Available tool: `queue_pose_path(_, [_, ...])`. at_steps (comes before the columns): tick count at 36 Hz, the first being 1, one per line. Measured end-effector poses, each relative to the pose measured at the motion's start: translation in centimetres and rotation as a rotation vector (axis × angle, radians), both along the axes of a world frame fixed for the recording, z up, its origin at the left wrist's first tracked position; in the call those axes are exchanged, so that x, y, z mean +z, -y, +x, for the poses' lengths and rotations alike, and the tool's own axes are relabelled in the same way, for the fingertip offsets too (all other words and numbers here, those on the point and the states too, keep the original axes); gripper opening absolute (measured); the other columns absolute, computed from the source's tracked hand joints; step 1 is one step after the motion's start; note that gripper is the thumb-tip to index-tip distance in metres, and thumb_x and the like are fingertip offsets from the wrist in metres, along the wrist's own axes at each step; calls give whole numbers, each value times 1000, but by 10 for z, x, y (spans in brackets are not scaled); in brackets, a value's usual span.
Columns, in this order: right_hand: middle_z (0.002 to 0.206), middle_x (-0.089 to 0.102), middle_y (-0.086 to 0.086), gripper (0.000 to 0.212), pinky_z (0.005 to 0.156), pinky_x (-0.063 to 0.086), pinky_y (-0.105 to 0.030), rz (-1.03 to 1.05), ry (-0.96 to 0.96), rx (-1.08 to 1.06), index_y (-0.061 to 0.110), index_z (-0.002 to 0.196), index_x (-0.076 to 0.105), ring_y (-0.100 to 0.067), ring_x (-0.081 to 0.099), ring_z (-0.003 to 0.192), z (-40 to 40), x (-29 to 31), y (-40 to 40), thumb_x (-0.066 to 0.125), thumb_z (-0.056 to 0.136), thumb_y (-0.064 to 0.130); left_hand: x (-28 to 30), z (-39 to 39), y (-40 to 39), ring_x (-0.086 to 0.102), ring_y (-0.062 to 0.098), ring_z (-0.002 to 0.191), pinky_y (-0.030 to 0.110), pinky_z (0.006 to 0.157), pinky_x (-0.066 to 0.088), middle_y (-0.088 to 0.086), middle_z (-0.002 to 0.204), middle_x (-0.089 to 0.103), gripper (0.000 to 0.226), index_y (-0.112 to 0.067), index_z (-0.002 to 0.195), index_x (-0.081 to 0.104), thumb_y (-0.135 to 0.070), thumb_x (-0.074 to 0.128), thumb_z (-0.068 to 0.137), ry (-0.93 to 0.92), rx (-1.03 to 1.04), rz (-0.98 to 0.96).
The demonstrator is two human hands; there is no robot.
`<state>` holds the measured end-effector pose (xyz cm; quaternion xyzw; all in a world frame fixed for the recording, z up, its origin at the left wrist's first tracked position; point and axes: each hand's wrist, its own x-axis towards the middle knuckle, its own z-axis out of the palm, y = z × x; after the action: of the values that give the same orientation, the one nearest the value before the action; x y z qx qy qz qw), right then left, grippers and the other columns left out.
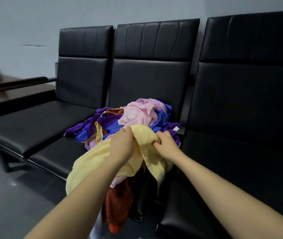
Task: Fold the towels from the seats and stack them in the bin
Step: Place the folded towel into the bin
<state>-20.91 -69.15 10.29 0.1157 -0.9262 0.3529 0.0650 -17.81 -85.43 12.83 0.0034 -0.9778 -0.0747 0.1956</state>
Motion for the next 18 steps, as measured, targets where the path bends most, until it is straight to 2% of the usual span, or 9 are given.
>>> queue_pose_path(2, [93,42,-3,7,73,38,-32,-72,-58,-54,14,85,48,-22,46,79,5,10,-7,54,87,12,10,7,-6,54,32,84,34,66,30,6,90,51,9,-12,97,33,-4,33,92,-45,-30,57])
queue_pose_path(4, [86,51,-2,2,71,43,-35,-145,-77,-119,13,86,50,-24,51,79,10,19,-17,51,88,14,23,15,-14,51,30,78,33,65,30,5,88,50,11,-14,95,29,-4,33,94,-70,-70,101])
queue_pose_path(8, [80,58,-1,9,73,49,-41,-249,-134,-188,23,84,50,-25,58,79,31,40,-38,47,92,19,49,31,-31,49,26,84,33,69,37,5,99,49,12,-9,109,38,-10,35,97,-82,-130,156])
queue_pose_path(10, [80,58,4,10,71,46,-38,-249,-200,-218,23,86,50,-21,57,79,42,54,-47,45,95,21,62,36,-41,44,22,85,32,71,36,4,98,44,18,-9,114,40,-17,38,98,-78,-149,208])
queue_pose_path(14, [82,57,5,13,64,47,-38,-237,-324,-313,22,89,49,-17,57,74,62,81,-73,40,98,26,93,47,-69,49,15,91,24,68,28,2,106,49,21,-9,116,45,-19,39,99,-145,-226,206])
queue_pose_path(18, [85,56,2,14,62,46,-38,-279,-448,-413,20,90,48,-18,55,73,78,106,-105,38,99,24,122,60,-104,55,26,87,34,70,41,5,104,57,18,-12,111,46,-20,37,99,-255,-352,230])
